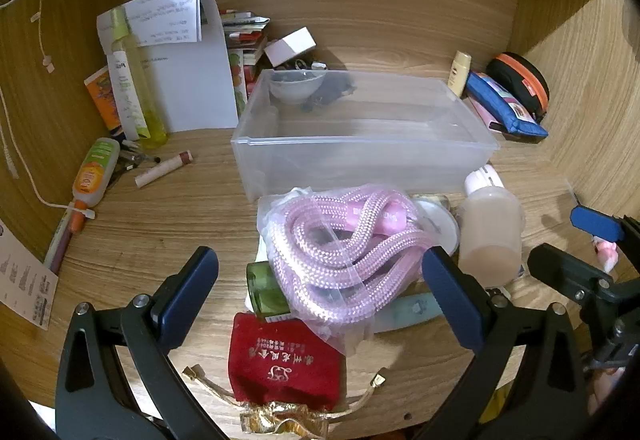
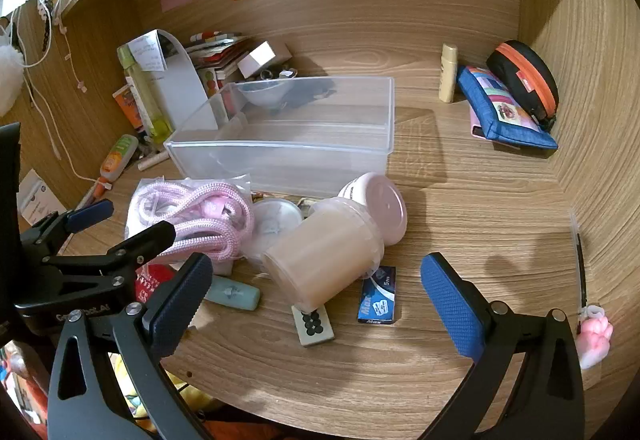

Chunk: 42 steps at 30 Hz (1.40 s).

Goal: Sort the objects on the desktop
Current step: 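Move both grippers toward the red pouch and the beige jar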

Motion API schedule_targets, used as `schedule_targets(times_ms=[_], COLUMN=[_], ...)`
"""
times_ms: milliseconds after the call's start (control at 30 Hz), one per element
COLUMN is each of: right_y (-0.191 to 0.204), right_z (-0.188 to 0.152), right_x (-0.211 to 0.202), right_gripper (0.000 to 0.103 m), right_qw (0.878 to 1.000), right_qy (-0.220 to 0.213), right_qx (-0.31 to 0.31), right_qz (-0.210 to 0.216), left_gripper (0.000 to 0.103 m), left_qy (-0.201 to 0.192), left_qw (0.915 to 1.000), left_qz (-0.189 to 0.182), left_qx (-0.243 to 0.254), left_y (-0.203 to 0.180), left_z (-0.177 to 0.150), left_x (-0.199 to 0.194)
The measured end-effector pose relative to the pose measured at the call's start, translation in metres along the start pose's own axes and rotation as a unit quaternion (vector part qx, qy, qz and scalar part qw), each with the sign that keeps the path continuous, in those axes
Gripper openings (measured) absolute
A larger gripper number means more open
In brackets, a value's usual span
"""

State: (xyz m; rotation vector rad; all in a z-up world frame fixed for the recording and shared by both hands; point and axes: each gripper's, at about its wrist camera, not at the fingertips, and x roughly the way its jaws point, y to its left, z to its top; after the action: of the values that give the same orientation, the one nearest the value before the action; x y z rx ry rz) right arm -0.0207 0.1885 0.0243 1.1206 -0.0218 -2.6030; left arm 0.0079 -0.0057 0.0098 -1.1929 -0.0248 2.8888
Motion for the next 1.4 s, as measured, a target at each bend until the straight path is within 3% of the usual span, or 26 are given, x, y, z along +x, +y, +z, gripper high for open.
schedule_targets(times_ms=[200,533,667,1033,1267,1400], right_y=[-0.002,-0.009,-0.017,-0.027,-0.022,-0.026], right_z=[0.000,-0.003,-0.003,-0.005,-0.008,-0.005], right_x=[-0.003,-0.007,-0.009,0.008,0.036,0.053], right_gripper=[0.103,0.103,0.103,0.103,0.103,0.101], right_qw=[1.000,1.000,1.000,0.999,0.999,0.997], right_qy=[-0.003,-0.013,-0.021,0.000,0.031,0.051], right_qx=[0.005,0.007,0.015,0.036,0.035,0.056], right_qz=[0.002,-0.006,-0.012,-0.001,-0.001,0.014], left_gripper=[0.103,0.103,0.103,0.103,0.103,0.102], left_qy=[-0.002,-0.021,-0.007,0.062,0.086,0.074], left_qw=[0.9999,0.9996,0.9995,0.9961,0.9949,0.9967], left_qz=[-0.012,0.006,-0.028,-0.047,-0.037,-0.022], left_qx=[-0.005,0.020,0.014,-0.042,-0.039,-0.026], left_y=[0.004,0.011,0.023,0.045,0.039,0.036], left_z=[0.000,-0.008,-0.020,-0.060,-0.072,-0.074], left_x=[-0.004,-0.021,-0.024,0.001,0.023,0.023])
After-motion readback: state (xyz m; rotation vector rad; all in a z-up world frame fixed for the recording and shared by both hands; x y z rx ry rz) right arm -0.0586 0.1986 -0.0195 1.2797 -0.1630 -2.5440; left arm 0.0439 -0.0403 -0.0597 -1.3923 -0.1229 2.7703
